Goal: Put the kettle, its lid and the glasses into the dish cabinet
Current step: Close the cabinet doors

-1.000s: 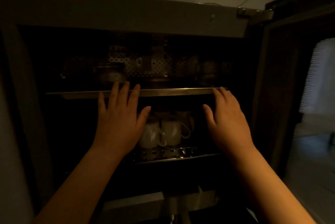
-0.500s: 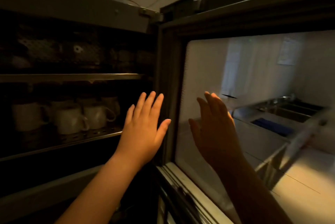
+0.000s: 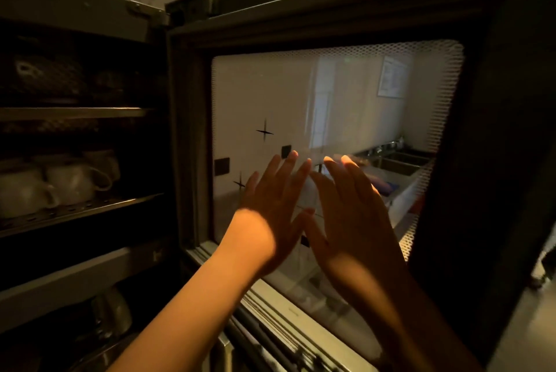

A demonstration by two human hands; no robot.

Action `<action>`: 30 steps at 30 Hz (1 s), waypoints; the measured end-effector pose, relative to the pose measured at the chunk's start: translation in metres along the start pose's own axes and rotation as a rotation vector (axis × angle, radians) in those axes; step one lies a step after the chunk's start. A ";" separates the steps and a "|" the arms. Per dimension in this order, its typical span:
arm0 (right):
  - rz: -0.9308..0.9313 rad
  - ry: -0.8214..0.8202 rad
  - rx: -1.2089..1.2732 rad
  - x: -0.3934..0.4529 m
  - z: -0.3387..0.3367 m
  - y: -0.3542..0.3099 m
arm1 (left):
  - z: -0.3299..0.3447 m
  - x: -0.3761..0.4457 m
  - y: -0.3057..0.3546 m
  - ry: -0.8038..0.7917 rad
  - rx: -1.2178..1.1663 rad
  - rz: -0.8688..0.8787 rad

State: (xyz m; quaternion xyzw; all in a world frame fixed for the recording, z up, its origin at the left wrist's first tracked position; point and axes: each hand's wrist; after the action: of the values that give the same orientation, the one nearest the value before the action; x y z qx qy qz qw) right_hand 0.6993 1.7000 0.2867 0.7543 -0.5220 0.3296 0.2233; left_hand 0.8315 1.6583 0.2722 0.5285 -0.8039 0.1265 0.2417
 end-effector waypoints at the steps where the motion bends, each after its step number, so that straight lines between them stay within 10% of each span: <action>1: 0.001 0.025 -0.011 -0.006 -0.007 0.003 | -0.003 -0.002 0.008 -0.002 -0.014 0.026; 30: -0.438 0.513 0.025 -0.055 -0.108 0.114 | -0.155 0.044 0.129 0.621 0.433 0.840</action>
State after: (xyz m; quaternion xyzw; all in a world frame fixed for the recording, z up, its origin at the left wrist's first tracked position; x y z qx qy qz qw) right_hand 0.5511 1.7681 0.3195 0.7438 -0.2701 0.4592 0.4037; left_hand 0.7393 1.7470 0.4337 0.1387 -0.7921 0.5233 0.2819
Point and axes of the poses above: each hand's wrist, its own x-axis towards the middle knuckle, its own z-axis out of the palm, y = z × x, and after that the axes turned 3 degrees about -y, right-handed
